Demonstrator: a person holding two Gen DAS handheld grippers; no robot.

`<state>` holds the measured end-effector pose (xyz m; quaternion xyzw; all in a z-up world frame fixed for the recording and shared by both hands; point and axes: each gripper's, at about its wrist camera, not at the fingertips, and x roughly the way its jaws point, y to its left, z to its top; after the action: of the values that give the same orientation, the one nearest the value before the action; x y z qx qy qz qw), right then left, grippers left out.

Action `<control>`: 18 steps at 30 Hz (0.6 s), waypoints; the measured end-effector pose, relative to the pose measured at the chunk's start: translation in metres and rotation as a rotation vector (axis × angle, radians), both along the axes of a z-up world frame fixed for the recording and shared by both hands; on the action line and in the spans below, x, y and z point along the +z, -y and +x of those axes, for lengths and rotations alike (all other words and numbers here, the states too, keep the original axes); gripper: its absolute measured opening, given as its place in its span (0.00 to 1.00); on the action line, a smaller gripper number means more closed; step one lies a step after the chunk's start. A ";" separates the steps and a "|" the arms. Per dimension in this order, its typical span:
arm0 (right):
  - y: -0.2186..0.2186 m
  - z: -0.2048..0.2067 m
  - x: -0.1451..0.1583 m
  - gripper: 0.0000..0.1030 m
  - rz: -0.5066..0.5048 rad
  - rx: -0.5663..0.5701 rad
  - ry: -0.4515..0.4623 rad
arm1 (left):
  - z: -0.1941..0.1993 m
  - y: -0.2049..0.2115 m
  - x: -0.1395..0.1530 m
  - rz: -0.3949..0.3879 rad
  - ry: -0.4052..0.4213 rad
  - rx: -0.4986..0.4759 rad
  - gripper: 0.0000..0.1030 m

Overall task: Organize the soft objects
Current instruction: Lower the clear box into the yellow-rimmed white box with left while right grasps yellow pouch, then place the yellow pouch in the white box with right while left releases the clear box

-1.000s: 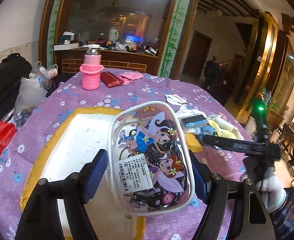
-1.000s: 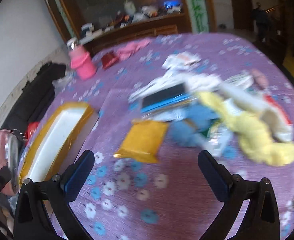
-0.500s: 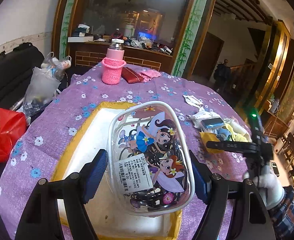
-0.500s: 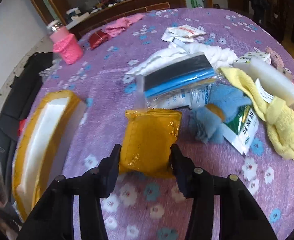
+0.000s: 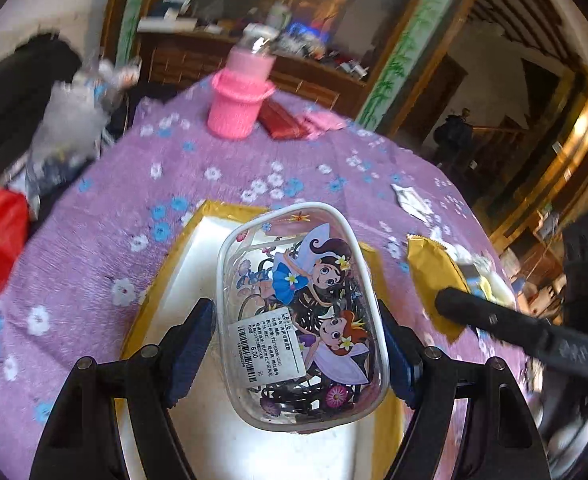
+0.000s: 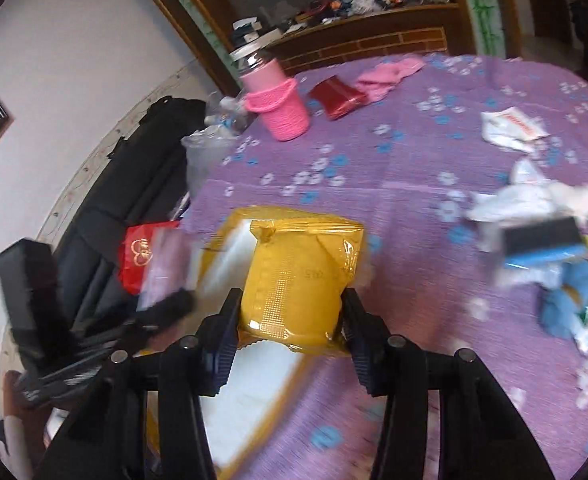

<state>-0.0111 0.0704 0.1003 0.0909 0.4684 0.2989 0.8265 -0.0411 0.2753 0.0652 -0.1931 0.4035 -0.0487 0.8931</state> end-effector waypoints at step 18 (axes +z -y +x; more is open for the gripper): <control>-0.047 0.050 -0.043 0.61 -0.086 -0.043 -0.028 | 0.048 -0.032 -0.034 -0.144 -0.074 0.076 0.81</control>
<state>0.0385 0.1172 0.0574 0.0694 0.4903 0.2592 0.8292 0.0064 0.3071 0.0309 -0.2739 0.4239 -0.0367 0.8625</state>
